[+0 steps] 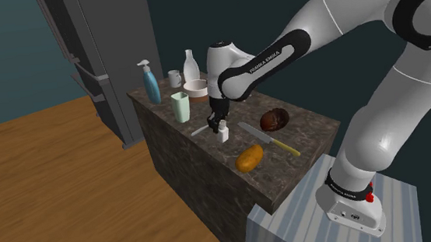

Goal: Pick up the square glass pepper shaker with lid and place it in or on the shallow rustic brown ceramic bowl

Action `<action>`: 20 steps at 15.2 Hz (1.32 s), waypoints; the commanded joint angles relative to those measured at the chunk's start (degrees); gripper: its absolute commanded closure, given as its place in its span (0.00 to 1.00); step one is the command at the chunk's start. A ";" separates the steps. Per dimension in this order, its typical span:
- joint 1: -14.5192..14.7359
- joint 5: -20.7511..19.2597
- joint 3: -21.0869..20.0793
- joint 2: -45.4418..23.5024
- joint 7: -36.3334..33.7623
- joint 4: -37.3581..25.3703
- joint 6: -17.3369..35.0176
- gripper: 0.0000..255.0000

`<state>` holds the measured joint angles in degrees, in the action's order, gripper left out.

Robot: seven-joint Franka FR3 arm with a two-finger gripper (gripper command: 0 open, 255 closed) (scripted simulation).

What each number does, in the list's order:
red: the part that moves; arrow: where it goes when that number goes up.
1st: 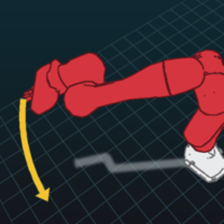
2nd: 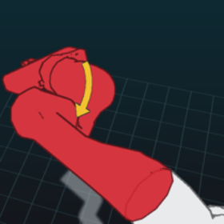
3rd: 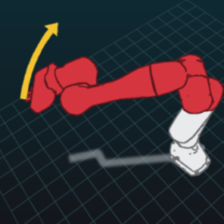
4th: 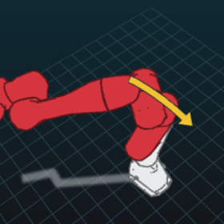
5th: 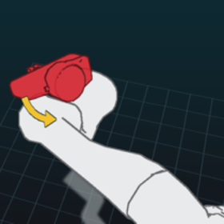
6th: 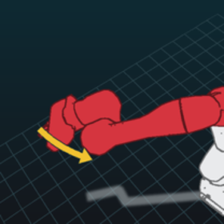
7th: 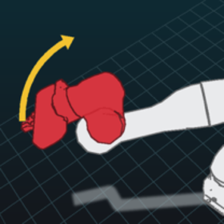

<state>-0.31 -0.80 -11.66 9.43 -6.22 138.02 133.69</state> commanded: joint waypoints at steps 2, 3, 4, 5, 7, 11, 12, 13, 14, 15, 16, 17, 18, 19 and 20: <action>0.04 0.37 0.16 1.32 0.42 -1.23 -2.55 1.00; 0.06 0.47 0.20 1.72 0.52 -1.65 -3.36 1.00; 0.08 0.57 0.24 2.11 0.61 -2.08 -4.18 1.00; 0.09 0.65 0.29 2.48 0.71 -2.52 -4.99 1.00; 0.12 0.81 0.37 3.19 0.88 -3.45 -6.61 1.00; 0.16 1.07 0.53 4.44 1.18 -5.44 -9.83 1.00; 0.16 1.12 0.57 4.72 1.25 -5.97 -10.63 1.00; 0.17 1.17 0.61 4.98 1.31 -6.51 -11.42 1.00; 0.17 1.22 0.65 5.23 1.37 -7.06 -12.22 1.00; 0.17 1.22 0.66 5.26 1.38 -7.11 -12.31 1.00; -0.21 1.39 1.52 6.73 2.75 -5.73 -12.37 1.00; -0.60 1.50 2.40 8.17 4.11 -4.41 -12.45 1.00; -1.00 1.54 3.32 9.57 5.46 -3.15 -12.57 1.00; -1.42 1.52 4.24 10.93 6.81 -1.95 -12.72 1.00; -1.85 1.45 5.19 12.25 8.15 -0.82 -12.89 1.00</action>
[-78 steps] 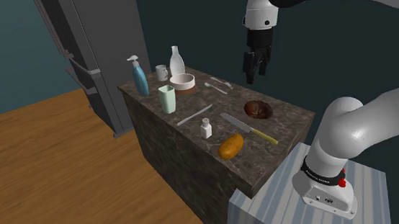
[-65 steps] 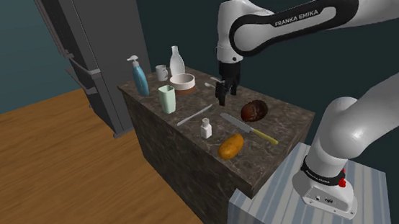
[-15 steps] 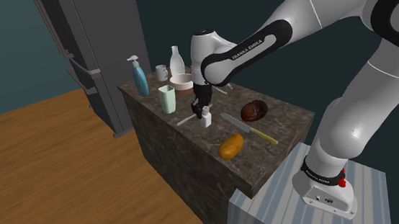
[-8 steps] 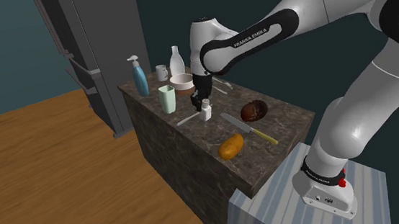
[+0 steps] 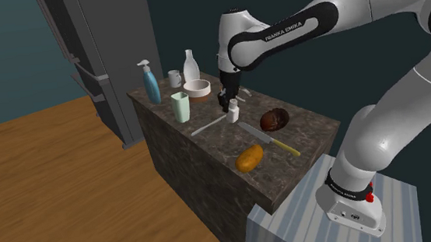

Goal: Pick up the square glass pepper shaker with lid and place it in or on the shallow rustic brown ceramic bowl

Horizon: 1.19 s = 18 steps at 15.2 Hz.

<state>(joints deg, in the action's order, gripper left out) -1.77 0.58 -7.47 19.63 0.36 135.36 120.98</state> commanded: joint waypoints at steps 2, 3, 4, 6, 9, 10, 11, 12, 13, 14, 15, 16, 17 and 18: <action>-1.31 -0.26 2.97 4.57 4.25 3.93 -0.60 1.00; -1.79 -0.51 3.98 5.77 5.59 4.87 -0.83 1.00; -2.30 -0.81 4.99 6.91 6.92 5.75 -1.09 1.00; -3.41 -1.53 7.07 9.06 9.61 7.31 -1.64 1.00; -5.23 -2.92 10.29 11.86 13.68 9.14 -2.53 1.00; -5.88 -3.44 11.38 12.67 15.05 9.61 -2.84 1.00; -6.54 -3.99 12.49 13.42 16.42 10.01 -3.14 1.00; -7.22 -4.57 13.61 14.10 17.81 10.35 -3.44 1.00; -7.91 -5.16 14.74 14.71 19.20 10.61 -3.74 1.00; -8.60 -5.76 15.88 15.25 20.60 10.80 -4.03 1.00; -9.30 -6.38 17.03 15.71 22.01 10.92 -4.31 1.00; -9.99 -7.00 18.20 16.10 23.43 10.97 -4.58 1.00; -10.68 -7.62 19.37 16.41 24.86 10.95 -4.84 1.00; -11.51 -8.37 20.79 16.69 26.59 10.83 -5.14 1.00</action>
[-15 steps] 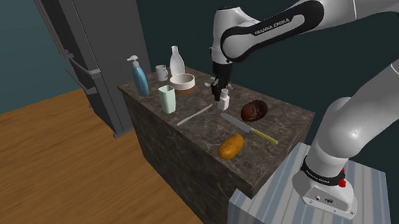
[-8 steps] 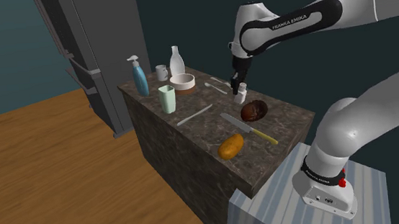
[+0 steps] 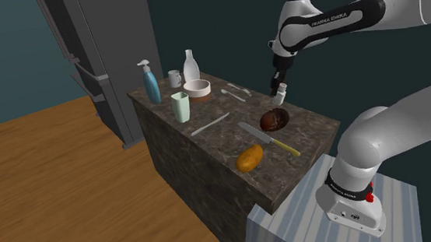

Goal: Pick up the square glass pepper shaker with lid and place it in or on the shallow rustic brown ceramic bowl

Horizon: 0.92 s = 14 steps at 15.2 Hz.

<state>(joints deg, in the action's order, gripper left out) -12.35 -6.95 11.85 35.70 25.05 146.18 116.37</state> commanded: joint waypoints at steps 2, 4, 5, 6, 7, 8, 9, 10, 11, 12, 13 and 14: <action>-0.98 -0.97 1.67 0.25 1.90 1.30 1.13 1.00; -1.02 -1.11 1.88 -0.18 1.91 2.57 2.83 1.00; -1.05 -1.18 1.98 -0.42 1.91 3.19 3.68 1.00; -1.07 -1.25 2.09 -0.68 1.92 3.79 4.55 1.00; -1.09 -1.32 2.20 -0.96 1.92 4.39 5.42 1.00; -1.11 -1.38 2.31 -1.25 1.93 4.97 6.30 1.00; -1.12 -1.45 2.42 -1.57 1.94 5.55 7.19 1.00; -1.13 -1.51 2.54 -1.91 1.95 6.11 8.09 1.00; -1.15 -1.57 2.65 -2.26 1.96 6.66 8.99 1.00; -1.16 -1.63 2.77 -2.64 1.97 7.20 9.91 1.00; -1.16 -1.69 2.89 -3.04 1.99 7.73 10.83 1.00; -1.17 -1.75 3.01 -3.45 2.00 8.24 11.76 1.00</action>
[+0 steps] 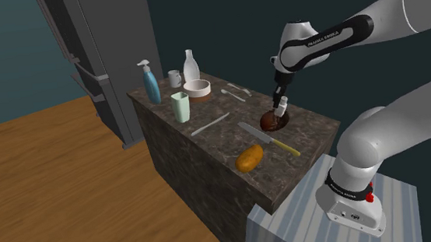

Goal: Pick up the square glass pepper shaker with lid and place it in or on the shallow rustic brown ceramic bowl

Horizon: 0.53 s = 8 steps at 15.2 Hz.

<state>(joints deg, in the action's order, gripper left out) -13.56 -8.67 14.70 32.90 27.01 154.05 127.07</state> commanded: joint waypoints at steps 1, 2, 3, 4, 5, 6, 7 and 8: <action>0.03 -0.08 0.28 -1.09 0.06 0.88 2.00 1.00; 0.04 -0.15 0.46 -1.74 0.09 1.57 3.34 1.00; 0.03 -0.15 0.46 -1.72 0.09 1.58 3.33 1.00; 0.04 -0.15 0.46 -1.74 0.09 1.57 3.34 1.00; 0.04 -0.15 0.46 -1.74 0.09 1.57 3.34 1.00; 0.04 -0.15 0.46 -1.74 0.09 1.57 3.34 1.00; 0.04 -0.15 0.46 -1.74 0.09 1.57 3.34 1.00; 0.04 -0.15 0.46 -1.74 0.09 1.57 3.34 1.00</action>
<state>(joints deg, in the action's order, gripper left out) -13.52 -8.82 15.16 31.16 27.10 155.61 130.39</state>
